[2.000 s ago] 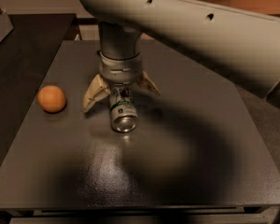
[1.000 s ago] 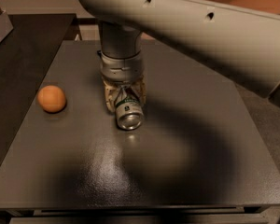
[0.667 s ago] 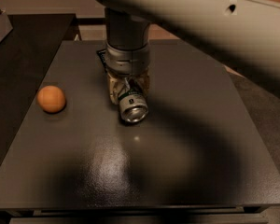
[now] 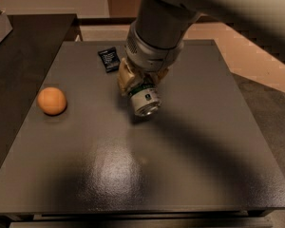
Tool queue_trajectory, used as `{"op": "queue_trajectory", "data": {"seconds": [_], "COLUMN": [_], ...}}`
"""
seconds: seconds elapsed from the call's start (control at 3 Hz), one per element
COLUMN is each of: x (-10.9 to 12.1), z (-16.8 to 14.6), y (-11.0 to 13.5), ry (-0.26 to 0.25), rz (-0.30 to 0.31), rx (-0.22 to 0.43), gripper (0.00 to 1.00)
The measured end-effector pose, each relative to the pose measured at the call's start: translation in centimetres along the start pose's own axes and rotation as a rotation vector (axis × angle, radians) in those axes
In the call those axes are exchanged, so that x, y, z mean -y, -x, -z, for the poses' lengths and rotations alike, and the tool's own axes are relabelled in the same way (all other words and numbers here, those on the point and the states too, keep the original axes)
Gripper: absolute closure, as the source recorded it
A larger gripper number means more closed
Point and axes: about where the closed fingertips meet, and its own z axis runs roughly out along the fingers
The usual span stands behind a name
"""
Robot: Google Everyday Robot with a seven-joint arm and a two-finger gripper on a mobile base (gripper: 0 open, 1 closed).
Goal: Place 7up can upright
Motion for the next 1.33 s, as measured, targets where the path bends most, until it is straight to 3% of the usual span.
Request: {"op": "queue_trajectory", "data": {"seconds": [0.33,1.0,1.33], "x": [0.5,3.8,4.3], "z": [1.7,2.5,3.2], "y": [-1.0,-1.7,-1.6], "ry": [0.09,0.25,0.345], "rz": [0.049,0.013,0.013], "rx": [0.143,0.398,0.493], "gripper": [1.0,1.0,1.0]}}
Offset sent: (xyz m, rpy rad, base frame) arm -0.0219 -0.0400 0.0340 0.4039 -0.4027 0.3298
